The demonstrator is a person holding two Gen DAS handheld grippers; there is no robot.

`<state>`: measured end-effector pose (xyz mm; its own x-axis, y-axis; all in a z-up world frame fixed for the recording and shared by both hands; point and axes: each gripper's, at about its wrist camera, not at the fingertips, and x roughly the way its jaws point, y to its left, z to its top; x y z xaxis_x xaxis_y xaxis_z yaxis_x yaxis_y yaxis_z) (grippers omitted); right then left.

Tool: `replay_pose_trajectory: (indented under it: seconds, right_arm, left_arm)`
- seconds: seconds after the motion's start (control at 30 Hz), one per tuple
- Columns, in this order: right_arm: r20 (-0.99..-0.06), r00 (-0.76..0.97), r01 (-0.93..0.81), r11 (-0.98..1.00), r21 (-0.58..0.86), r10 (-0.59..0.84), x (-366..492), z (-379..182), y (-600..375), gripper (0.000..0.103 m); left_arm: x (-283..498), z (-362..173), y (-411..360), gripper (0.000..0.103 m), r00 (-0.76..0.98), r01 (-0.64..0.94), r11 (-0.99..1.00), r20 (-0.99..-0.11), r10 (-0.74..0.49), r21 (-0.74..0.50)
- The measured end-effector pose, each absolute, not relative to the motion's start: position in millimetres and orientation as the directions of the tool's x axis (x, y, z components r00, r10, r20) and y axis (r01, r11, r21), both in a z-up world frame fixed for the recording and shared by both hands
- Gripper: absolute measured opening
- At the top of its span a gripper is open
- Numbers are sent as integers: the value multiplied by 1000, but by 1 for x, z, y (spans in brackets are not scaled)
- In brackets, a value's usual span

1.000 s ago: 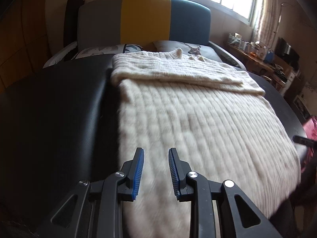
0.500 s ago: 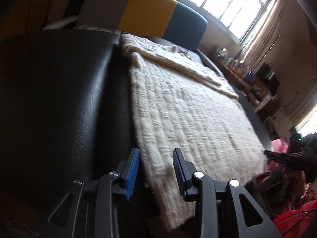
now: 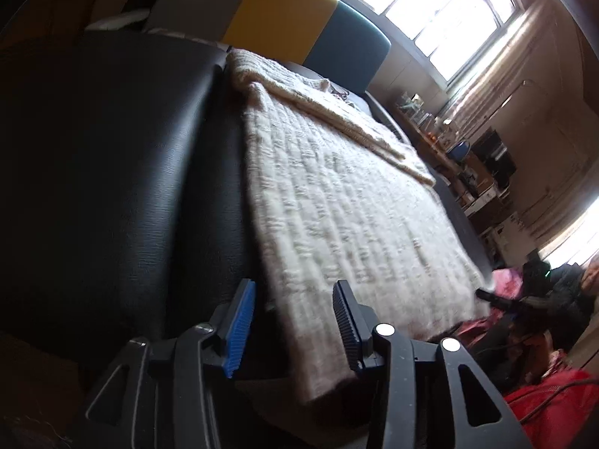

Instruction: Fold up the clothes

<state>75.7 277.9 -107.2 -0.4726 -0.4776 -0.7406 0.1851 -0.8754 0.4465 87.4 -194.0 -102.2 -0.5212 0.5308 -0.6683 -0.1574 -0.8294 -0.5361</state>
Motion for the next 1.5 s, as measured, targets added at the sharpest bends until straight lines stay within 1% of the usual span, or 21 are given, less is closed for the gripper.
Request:
replay_pose_trajectory:
  seconds: [0.1,0.2,0.23,0.27,0.3,0.33,0.37,0.43,0.47,0.67,0.87,0.97,1.17,1.3,1.4,1.5]
  right_arm:
    - [-733,-461,200,-863,464,-501,76,-108,275,42]
    - [-728,-455,215,-856,469,-513,79,-110,271,40]
    - [-735,-458,212,-865,455,-500,80,-110,270,37]
    - [-744,-460,203,-873,443,-484,78,-111,269,30]
    - [-754,-461,191,-882,430,-468,77,-111,269,26]
    - [-762,-457,180,-887,425,-458,75,-111,270,18]
    - [-765,-451,170,-886,432,-459,73,-112,272,17]
    - [-764,-442,153,-879,452,-469,71,-112,275,16]
    - [-758,-439,147,-871,469,-482,71,-112,277,15]
    - [-675,-437,123,-782,610,-595,78,-104,293,14]
    - [-576,-424,200,-692,694,-699,100,-71,297,14]
    - [-519,-428,226,-643,731,-740,113,-53,297,14]
    - [-403,-457,238,-545,804,-793,142,-29,312,14]
    - [-337,-496,207,-486,849,-800,145,-21,326,14]
    - [-291,-522,210,-451,867,-802,114,-13,329,14]
    - [-258,-545,222,-434,873,-798,61,-3,330,14]
  left_arm:
    - [81,-104,-187,44,-505,-157,-802,-651,566,-576]
    - [82,-105,-183,44,-501,-173,-806,-654,567,-567]
    - [83,-104,-182,44,-501,-180,-811,-658,563,-556]
    - [84,-104,-179,42,-501,-187,-822,-667,551,-538]
    - [86,-102,-174,40,-502,-193,-841,-685,527,-506]
    - [86,-101,-171,37,-501,-197,-852,-697,513,-485]
    - [85,-101,-172,33,-494,-199,-850,-699,517,-488]
    - [83,-100,-173,18,-480,-201,-846,-704,524,-493]
    - [83,-100,-173,8,-473,-203,-844,-706,528,-496]
    - [79,-96,-177,5,-431,-213,-827,-710,557,-519]
    - [106,-65,-193,5,-427,-302,-689,-553,715,-658]
    - [119,-52,-199,5,-428,-332,-625,-478,767,-706]
    - [147,-35,-223,5,-438,-318,-545,-390,810,-776]
    - [162,-31,-240,5,-456,-266,-473,-323,830,-840]
    - [129,-29,-242,5,-481,-237,-450,-298,824,-861]
    - [87,-29,-244,5,-508,-213,-430,-277,816,-877]
